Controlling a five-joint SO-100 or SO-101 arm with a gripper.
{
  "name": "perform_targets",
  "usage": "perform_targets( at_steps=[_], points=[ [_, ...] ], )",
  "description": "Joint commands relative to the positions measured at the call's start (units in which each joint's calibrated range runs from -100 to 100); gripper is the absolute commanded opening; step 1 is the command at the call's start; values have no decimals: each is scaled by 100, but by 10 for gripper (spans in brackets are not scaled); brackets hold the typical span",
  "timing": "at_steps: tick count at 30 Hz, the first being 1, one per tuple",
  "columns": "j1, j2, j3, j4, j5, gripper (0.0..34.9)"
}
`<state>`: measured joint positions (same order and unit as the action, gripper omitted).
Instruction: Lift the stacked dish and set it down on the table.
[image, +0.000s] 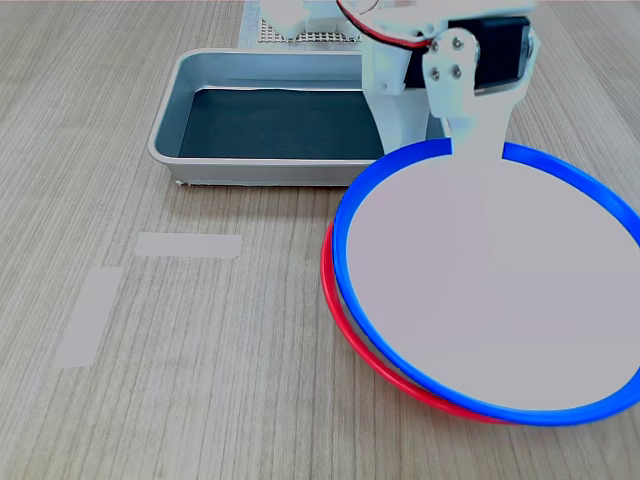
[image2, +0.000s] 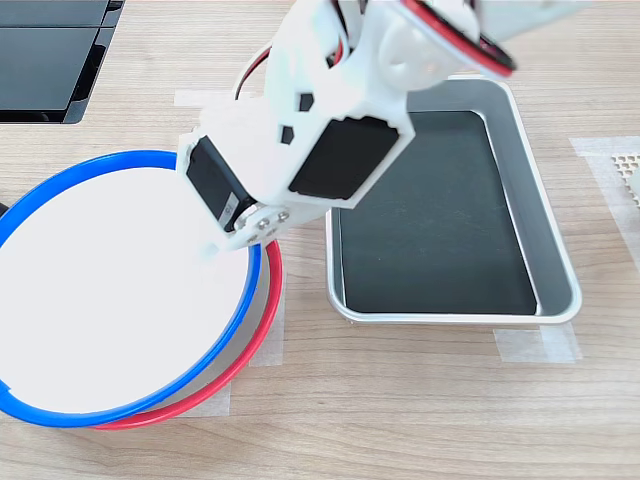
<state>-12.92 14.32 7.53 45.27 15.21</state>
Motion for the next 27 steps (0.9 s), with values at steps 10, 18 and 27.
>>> perform_targets(
  at_steps=[10, 18, 27],
  points=[
    [73, -38, -321, -173, 68, 3],
    [73, -567, -120, 25, -63, 1],
    [7, -1436, 235, 124, -274, 0]
  ],
)
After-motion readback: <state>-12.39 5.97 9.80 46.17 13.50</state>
